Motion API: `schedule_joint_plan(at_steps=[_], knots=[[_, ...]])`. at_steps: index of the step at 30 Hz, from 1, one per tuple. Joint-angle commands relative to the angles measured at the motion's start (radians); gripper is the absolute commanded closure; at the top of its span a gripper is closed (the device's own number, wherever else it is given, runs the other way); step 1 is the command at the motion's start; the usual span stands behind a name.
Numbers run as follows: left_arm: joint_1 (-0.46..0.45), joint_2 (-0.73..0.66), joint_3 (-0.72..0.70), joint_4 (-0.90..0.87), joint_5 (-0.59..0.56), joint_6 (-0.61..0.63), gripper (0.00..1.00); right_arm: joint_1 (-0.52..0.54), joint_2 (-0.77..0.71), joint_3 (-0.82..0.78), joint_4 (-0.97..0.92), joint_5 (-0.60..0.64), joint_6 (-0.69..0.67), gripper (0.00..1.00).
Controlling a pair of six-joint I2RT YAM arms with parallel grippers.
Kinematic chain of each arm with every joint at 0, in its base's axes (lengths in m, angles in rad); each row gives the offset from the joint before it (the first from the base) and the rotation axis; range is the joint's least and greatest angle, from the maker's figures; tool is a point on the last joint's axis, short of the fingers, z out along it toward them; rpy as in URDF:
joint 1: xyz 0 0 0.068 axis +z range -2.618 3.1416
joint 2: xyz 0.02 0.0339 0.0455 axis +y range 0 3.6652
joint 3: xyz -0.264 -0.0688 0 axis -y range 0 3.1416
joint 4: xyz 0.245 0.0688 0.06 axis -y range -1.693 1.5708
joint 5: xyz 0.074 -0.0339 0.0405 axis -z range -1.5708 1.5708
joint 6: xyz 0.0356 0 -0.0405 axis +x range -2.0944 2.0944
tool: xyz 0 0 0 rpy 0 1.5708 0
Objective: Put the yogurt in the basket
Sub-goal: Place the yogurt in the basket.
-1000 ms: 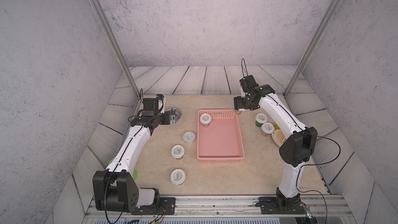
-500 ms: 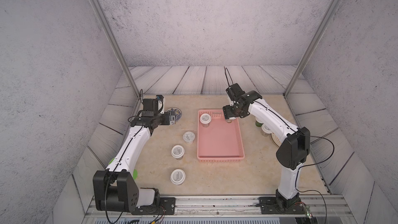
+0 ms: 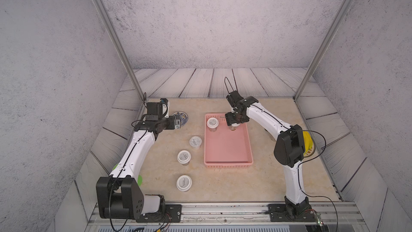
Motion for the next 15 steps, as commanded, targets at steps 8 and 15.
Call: schedule_joint_plan(at_steps=[8,15], knots=[[0.015,0.006,-0.007,0.016,0.010,-0.002,0.02,0.021,0.114,0.146,-0.029,0.009,-0.013,0.21],[0.015,0.004,-0.009,0.017,0.011,-0.003,0.01,0.025,0.181,0.217,-0.038,0.021,-0.026,0.21]])
